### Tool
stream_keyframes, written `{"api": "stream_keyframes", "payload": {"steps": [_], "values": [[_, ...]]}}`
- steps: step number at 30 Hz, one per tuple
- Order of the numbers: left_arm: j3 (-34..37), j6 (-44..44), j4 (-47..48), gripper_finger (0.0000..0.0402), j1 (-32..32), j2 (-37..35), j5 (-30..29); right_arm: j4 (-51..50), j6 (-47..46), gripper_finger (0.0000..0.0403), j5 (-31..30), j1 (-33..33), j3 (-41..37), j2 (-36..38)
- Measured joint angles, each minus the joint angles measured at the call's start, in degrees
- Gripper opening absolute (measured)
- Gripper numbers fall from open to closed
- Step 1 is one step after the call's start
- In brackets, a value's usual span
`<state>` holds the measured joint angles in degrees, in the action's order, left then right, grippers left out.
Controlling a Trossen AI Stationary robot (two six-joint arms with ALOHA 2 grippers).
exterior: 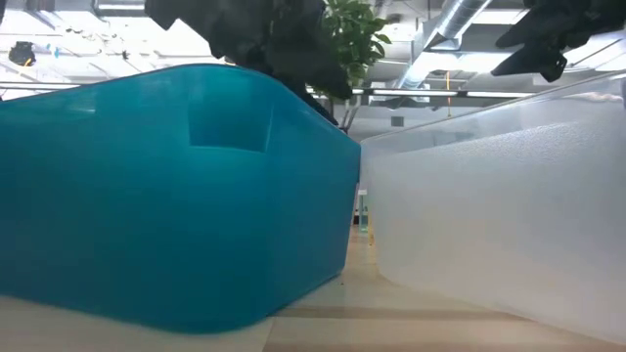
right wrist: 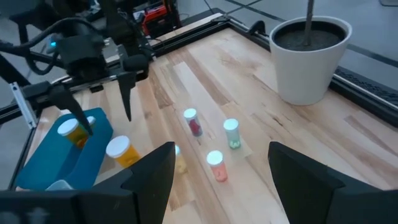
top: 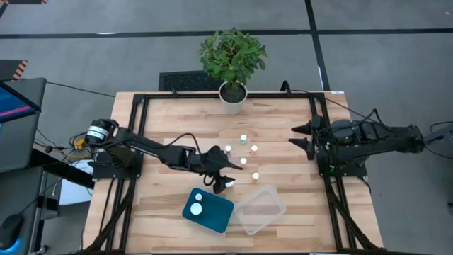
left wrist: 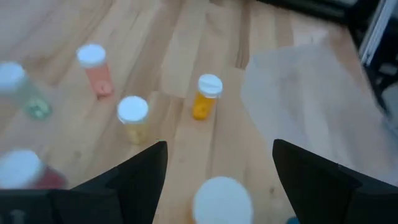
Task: Pick and place medicine bottles into bin by pill shape (circle, oval)
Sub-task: Put the large orange pill bottle into the blue bin
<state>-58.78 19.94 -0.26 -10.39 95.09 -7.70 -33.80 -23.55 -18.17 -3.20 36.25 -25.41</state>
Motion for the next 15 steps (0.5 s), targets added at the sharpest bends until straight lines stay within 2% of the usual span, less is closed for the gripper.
{"api": "stream_keyframes", "payload": {"steps": [3, 11, 15], "values": [[-1.16, -4.43, 0.89, 0.0283, 0.53, -1.83, 0.61, -0.02, 0.0, 0.0271, 0.0, 0.62, 0.0, -0.02], [-6.87, -2.81, 10.5, 0.0283, 0.48, -4.84, -1.2, -0.2, 0.07, 0.0271, 0.0, 2.57, 0.0, -0.02], [-7.25, -5.83, 13.25, 0.0284, -2.02, -4.59, -0.76, -0.19, 1.37, 0.0271, 0.02, 3.02, 0.0, -0.02]]}}
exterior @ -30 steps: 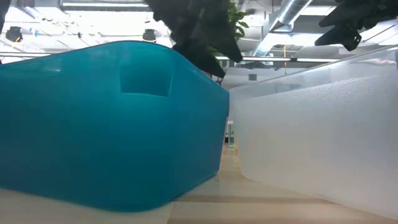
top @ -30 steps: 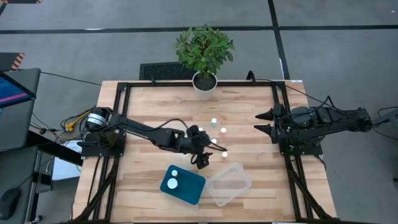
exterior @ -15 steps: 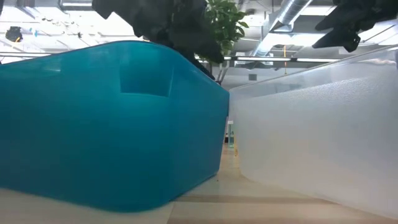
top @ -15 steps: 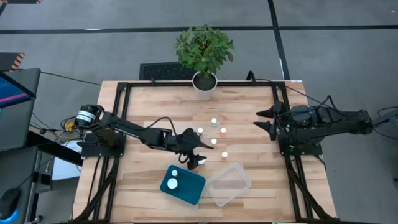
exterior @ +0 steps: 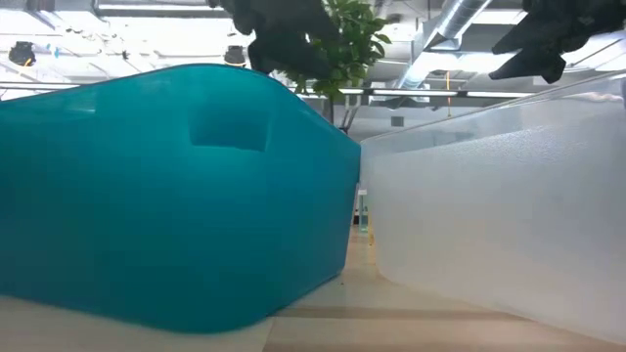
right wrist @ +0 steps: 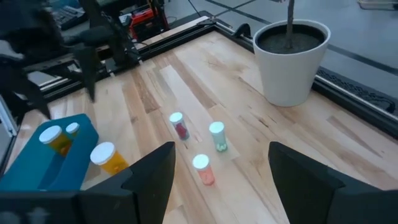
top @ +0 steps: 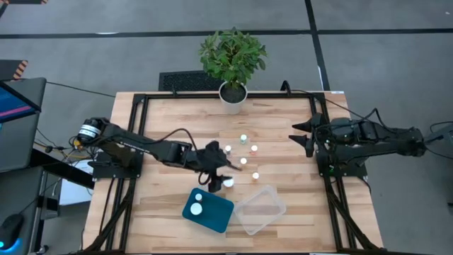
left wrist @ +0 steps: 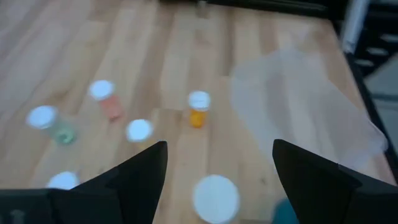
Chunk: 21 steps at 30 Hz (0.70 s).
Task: Pick and place medicine bottles into bin by pill shape (circle, oval)
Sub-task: Put the large orange pill bottle into the blue bin
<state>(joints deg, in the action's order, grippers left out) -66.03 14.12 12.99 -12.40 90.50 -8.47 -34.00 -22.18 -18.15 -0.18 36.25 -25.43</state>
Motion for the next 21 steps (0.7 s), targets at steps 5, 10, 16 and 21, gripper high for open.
{"api": "stream_keyframes", "payload": {"steps": [5, 10, 16, 21], "values": [[-0.19, 0.93, -0.21, 0.0305, -2.33, -0.04, 0.66, 0.11, 1.41, 0.0271, 0.0, -0.06, 0.0, 0.0], [-0.15, 2.85, 2.41, 0.0337, -3.24, 0.62, 0.6, 0.13, 3.41, 0.0271, 0.02, -0.07, 0.0, 0.0], [-0.16, -1.48, 2.93, 0.0345, -4.0, 2.59, 0.48, 0.11, 4.67, 0.0271, 0.13, -0.07, 0.0, 0.02], [-0.19, -1.38, 2.43, 0.0346, -3.46, 6.19, 0.13, -0.18, 4.27, 0.0271, 0.26, -0.16, 0.0, 0.01]]}}
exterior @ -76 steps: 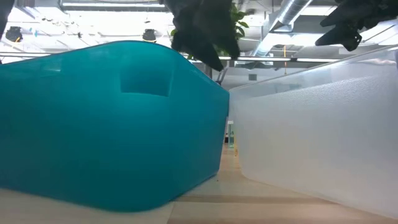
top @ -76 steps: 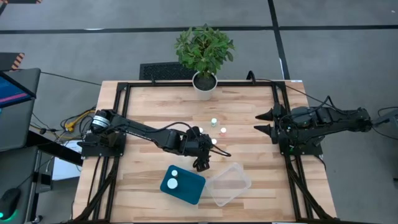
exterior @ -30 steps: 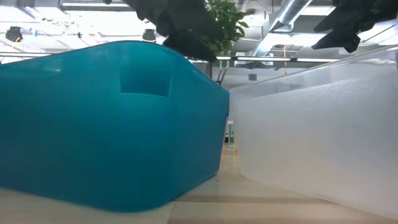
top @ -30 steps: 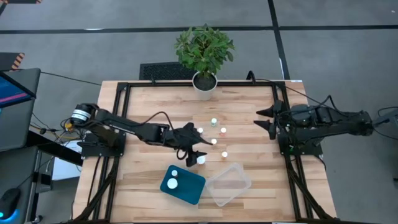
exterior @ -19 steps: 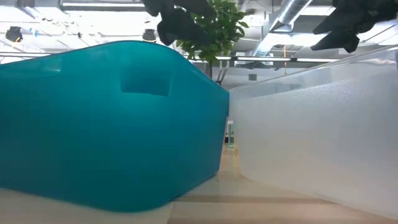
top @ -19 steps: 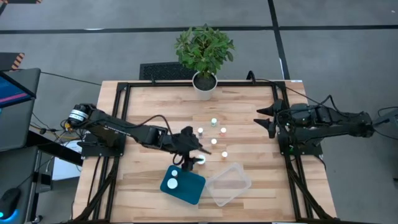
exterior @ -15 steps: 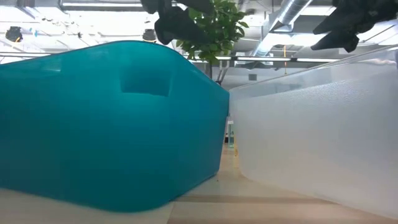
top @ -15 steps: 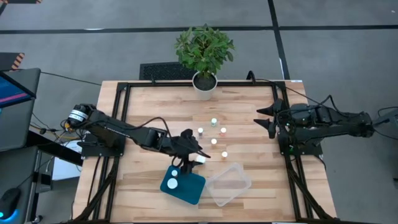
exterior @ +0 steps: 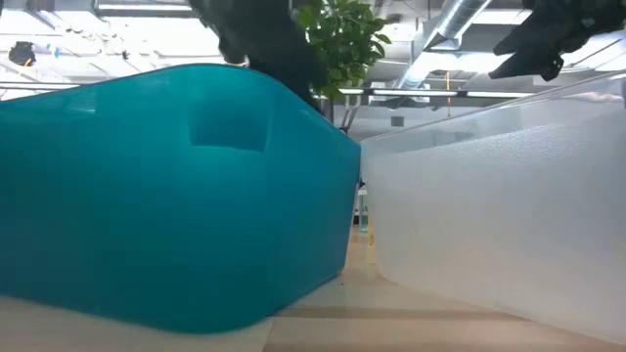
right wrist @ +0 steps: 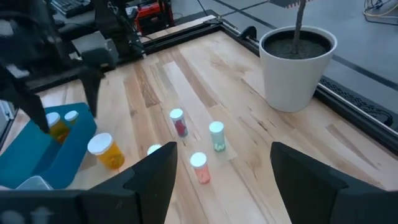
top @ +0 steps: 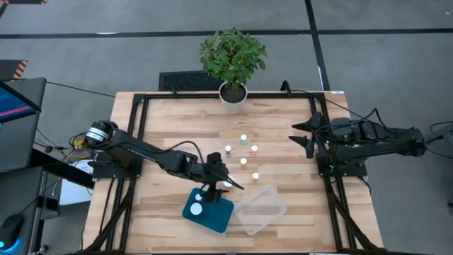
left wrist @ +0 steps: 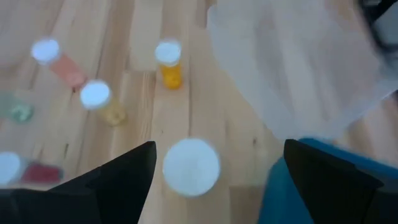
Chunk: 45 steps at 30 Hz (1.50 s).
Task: Pick and place medicine bottles into bin by pill shape (circle, oval)
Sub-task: Put the large orange pill bottle into the blue bin
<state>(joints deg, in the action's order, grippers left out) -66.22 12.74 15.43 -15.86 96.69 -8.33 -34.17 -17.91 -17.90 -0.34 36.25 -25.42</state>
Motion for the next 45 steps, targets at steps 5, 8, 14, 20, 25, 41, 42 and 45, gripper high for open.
{"api": "stream_keyframes", "payload": {"steps": [5, 8, 14, 20, 25, 41, 42, 45], "values": [[0.06, -1.85, -0.15, 0.0346, 1.11, 3.84, 0.51, 0.04, -0.03, 0.0271, 0.17, 0.0, 0.0, -0.01], [0.04, -3.23, -1.37, 0.0346, 1.86, 4.85, 1.13, 0.14, -0.04, 0.0271, 0.18, 0.0, 0.01, -0.01], [0.13, -4.54, -1.09, 0.0346, 3.53, 6.08, 3.1, 0.22, -0.1, 0.0271, 0.33, 0.0, 0.0, 0.01], [0.05, -4.58, -3.56, 0.0346, 4.01, 8.14, 5.57, 0.15, -0.17, 0.0271, 0.36, 0.0, 0.0, -0.01], [0.04, -6.04, -3.24, 0.0338, 4.93, 8.15, 6.5, 0.22, -0.19, 0.0271, 0.37, 0.0, 0.0, -0.01], [0.04, -7.58, -1.1, 0.0241, 5.01, 8.67, 6.33, 0.22, -1.16, 0.0271, 0.36, 0.0, 0.0, 0.01], [0.04, -7.58, -1.08, 0.0233, 5.01, 8.67, 6.27, 0.22, -1.16, 0.0271, 0.36, 0.0, 0.0, 0.01], [0.04, -7.57, -1.12, 0.0205, 5.01, 8.67, 5.92, 0.23, -1.23, 0.0271, 0.36, 0.0, 0.0, 0.01]]}}
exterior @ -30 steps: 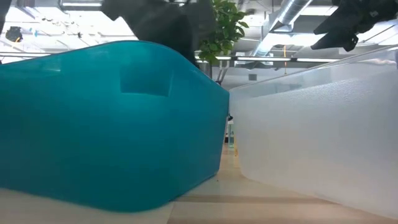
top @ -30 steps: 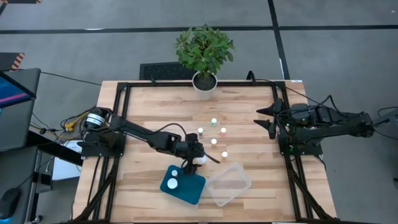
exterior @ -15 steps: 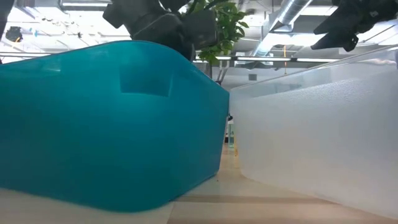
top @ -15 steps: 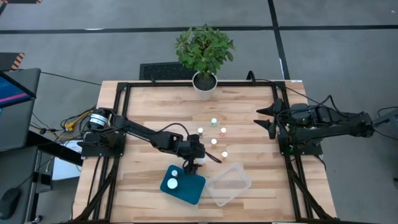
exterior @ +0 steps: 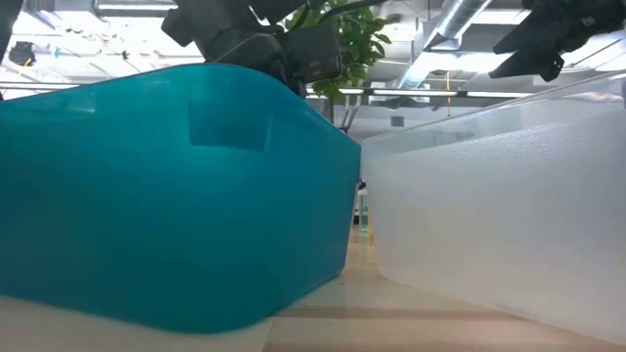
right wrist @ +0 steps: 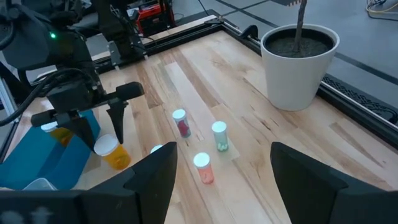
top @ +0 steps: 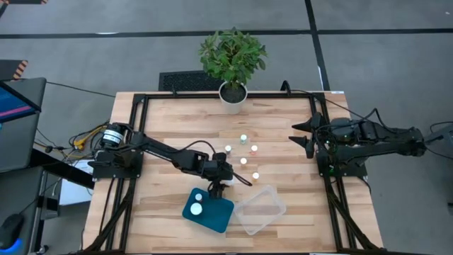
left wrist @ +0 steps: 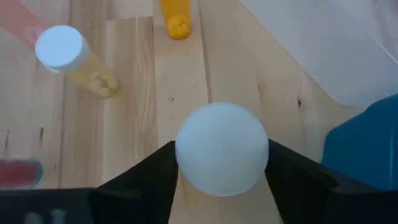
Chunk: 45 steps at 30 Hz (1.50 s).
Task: Pick and place medicine bottles into bin by pill shape (circle, oval)
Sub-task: Put the large orange pill bottle into the blue bin
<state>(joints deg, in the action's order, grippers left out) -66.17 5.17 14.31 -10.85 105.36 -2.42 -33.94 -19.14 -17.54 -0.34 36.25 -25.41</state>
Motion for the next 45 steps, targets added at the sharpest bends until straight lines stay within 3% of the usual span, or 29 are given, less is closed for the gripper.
{"api": "stream_keyframes", "payload": {"steps": [2, 20, 28, 36, 45], "values": [[0.0, 0.04, -0.04, 0.0192, 0.0, 0.0, -0.98, -0.02, -0.02, 0.0271, 0.0, 0.0, 0.0, 0.0], [-1.42, 5.67, -0.28, 0.0195, 0.01, -0.07, -5.55, -0.02, -0.9, 0.0271, 0.0, 0.0, 0.0, -0.01], [-9.03, 4.31, 7.61, 0.0196, 0.31, -0.13, -7.29, -0.02, -0.89, 0.0271, 0.0, 0.0, 0.01, -0.02], [-22.17, 2.99, 21.23, 0.0197, -0.15, -0.13, -8.26, -0.12, -0.87, 0.0271, 0.0, 0.0, 0.0, 0.0], [-35.27, 10.77, 31.45, 0.0198, -6.99, -0.17, -8.37, -0.43, -0.85, 0.0271, 0.0, 0.0, 0.0, 0.0]]}}
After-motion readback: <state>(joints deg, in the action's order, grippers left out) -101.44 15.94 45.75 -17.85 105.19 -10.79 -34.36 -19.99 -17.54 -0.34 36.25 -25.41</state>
